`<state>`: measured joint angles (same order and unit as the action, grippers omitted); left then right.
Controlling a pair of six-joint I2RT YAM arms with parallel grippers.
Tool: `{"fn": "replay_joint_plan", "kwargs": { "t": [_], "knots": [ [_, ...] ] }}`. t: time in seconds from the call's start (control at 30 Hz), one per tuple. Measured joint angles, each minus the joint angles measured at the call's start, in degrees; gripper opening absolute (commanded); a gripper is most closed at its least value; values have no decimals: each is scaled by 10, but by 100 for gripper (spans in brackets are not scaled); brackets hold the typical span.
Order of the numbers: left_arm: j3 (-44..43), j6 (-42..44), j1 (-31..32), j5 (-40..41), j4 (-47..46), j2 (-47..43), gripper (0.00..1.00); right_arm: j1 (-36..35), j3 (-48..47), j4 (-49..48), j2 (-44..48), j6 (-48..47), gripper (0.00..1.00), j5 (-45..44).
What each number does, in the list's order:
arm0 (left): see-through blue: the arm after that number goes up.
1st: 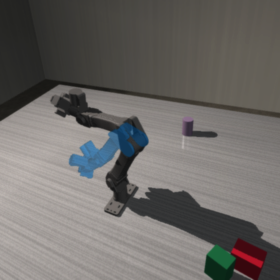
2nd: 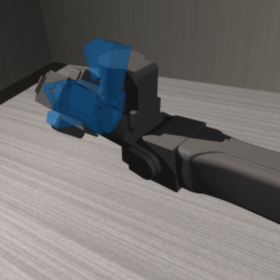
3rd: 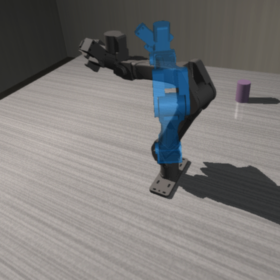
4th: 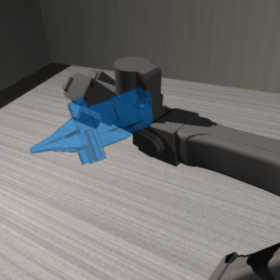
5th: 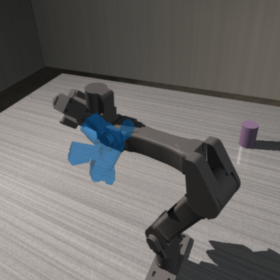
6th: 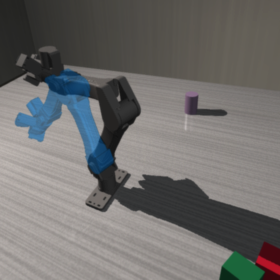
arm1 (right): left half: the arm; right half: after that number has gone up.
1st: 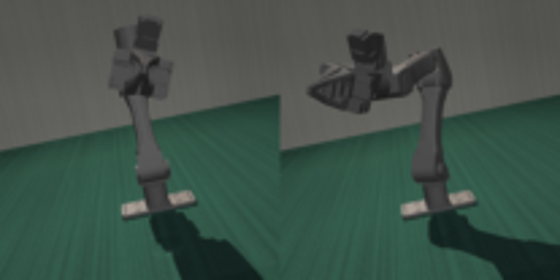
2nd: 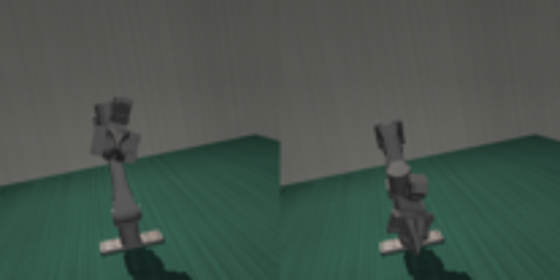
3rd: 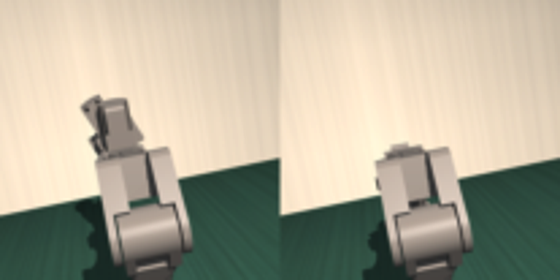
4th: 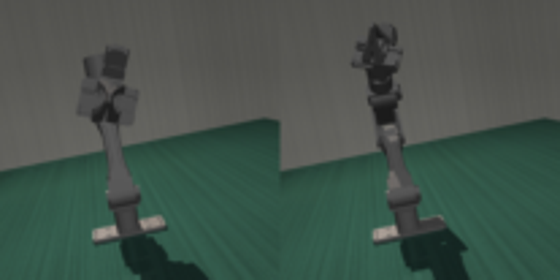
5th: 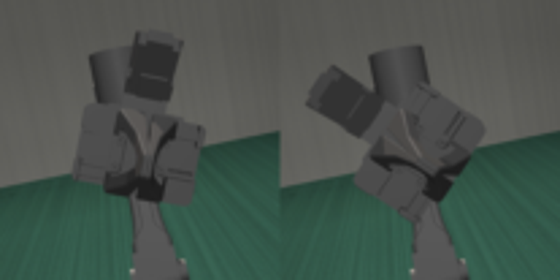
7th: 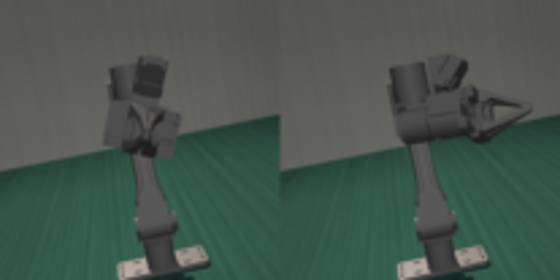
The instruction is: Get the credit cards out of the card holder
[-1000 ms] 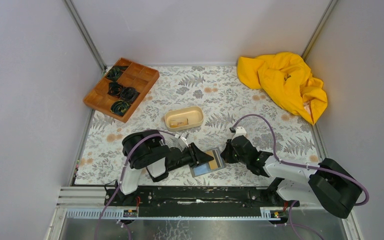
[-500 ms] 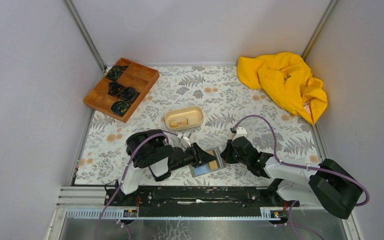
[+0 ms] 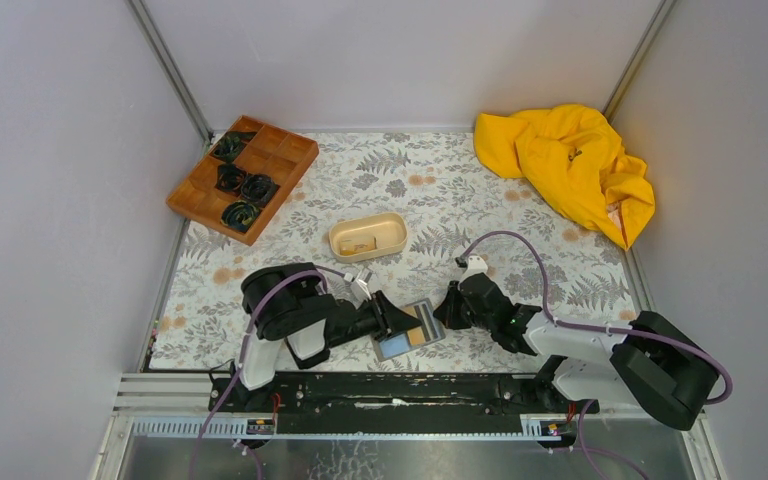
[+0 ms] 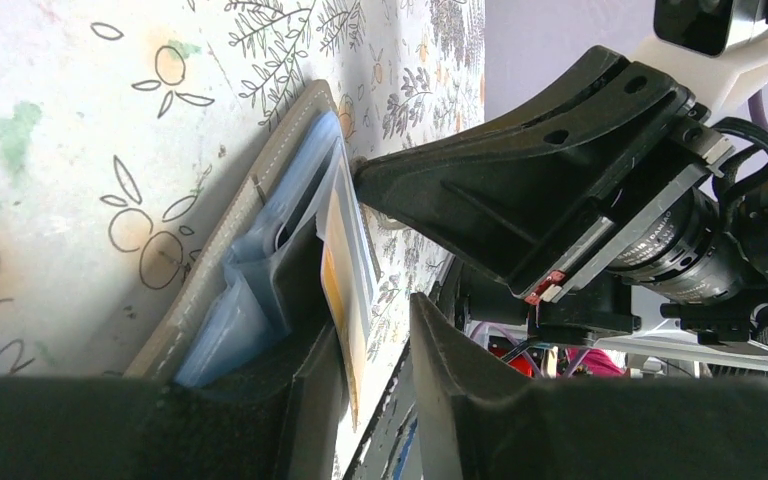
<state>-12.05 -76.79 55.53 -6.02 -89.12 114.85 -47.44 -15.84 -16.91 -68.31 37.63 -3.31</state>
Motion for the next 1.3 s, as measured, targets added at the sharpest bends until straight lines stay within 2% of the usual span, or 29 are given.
{"fn": "replay_joint_plan", "kwargs": {
  "t": [0.43,0.83,0.9,0.97,1.03,1.3],
  "knots": [
    [37,7,0,10,-2,-21,36,2,-1,-3,-3,4,0,4],
    [63,13,-6,11,-3,-31,28,32,0,3,-1,4,0,44],
    [69,13,-9,12,-3,-33,26,34,0,3,-2,4,0,47],
    [74,13,-9,13,-2,-35,10,36,0,2,-3,4,0,50],
    [80,17,-10,15,-2,-36,0,37,0,0,-4,4,0,53],
    [90,18,-13,16,-2,-51,0,41,-1,-1,-6,4,0,59]
  ]
}}
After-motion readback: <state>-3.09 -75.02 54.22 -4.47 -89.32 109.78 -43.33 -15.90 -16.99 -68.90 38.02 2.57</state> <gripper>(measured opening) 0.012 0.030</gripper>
